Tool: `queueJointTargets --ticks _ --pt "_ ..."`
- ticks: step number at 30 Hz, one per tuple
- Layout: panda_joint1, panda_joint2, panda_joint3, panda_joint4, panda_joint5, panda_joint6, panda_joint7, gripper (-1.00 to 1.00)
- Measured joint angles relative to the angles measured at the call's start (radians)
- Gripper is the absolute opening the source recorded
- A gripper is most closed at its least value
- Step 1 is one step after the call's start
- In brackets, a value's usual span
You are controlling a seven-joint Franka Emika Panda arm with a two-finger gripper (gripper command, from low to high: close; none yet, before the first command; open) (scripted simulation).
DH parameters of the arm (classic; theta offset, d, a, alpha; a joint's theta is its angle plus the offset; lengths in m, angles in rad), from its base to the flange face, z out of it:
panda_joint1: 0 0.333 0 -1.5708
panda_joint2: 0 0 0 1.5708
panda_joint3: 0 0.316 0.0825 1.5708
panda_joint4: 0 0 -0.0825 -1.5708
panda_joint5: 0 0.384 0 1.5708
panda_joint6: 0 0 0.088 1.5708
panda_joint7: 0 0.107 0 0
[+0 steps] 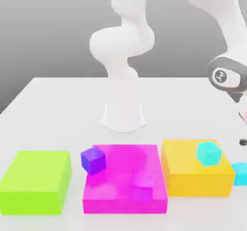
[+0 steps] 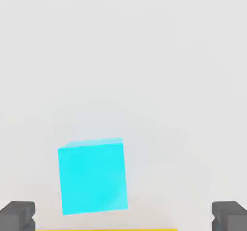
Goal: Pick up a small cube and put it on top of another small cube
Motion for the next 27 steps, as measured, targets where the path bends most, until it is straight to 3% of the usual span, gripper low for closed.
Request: queueJointTargets --ticks 3,4,11,16,21,27 --pt "0.024 0.109 -0.026 0.02 -0.03 0.084 0.018 0.0" --pt "0.029 0.131 -0.031 0.025 -0.034 0.101 0.021 -1.0" --pt "0.028 0.13 -0.03 0.024 -0.035 0.099 0.022 -1.0" --pt "0.0 -0.027 0.005 -0.002 0.018 -0.023 -0.013 -1.0" --pt "-0.131 -0.185 -0.042 -0.039 0.113 -0.104 -0.241 -1.0" --pt "-0.349 -0.37 -0.143 -0.121 0.136 -0.194 -0.534 -1.0"
